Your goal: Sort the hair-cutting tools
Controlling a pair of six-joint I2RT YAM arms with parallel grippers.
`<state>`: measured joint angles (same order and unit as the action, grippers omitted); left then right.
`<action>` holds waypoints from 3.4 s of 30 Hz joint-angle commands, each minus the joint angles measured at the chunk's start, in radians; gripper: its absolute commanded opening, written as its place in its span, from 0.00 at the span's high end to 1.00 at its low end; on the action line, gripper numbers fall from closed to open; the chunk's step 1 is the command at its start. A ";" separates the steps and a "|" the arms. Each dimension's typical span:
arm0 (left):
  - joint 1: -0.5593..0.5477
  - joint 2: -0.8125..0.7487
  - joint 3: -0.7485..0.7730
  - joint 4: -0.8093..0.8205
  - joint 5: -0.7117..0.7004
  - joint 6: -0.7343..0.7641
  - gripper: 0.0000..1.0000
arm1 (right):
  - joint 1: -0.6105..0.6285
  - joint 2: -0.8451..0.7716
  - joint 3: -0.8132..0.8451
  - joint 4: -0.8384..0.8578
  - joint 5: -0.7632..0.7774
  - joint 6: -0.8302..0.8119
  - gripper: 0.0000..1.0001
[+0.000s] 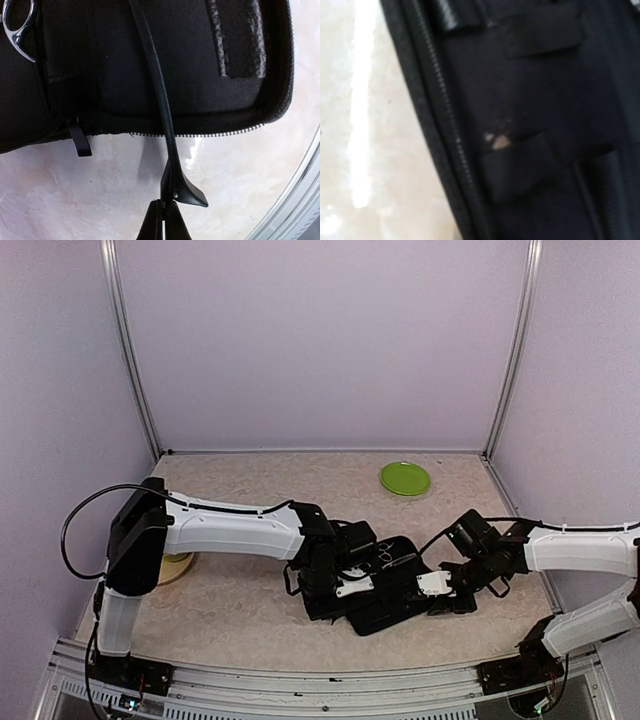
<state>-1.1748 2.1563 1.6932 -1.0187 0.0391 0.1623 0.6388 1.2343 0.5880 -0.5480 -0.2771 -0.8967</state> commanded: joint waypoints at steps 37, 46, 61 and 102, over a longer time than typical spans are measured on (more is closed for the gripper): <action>0.031 0.233 0.269 0.092 0.032 0.101 1.00 | 0.085 0.084 -0.049 0.135 0.042 0.002 0.93; 0.036 0.224 0.271 0.090 0.013 0.116 1.00 | 0.087 0.083 -0.047 0.148 0.061 0.009 0.94; 0.043 0.278 0.411 0.070 0.083 0.148 1.00 | 0.105 0.093 -0.036 0.169 0.069 0.018 0.93; 0.418 -0.168 -0.097 0.413 -0.123 -0.121 0.41 | 0.117 0.029 0.177 0.013 -0.049 0.099 0.55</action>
<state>-0.8635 1.9358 1.6165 -0.6788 0.0368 0.1268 0.7681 1.2732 0.6876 -0.5034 -0.2386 -0.8261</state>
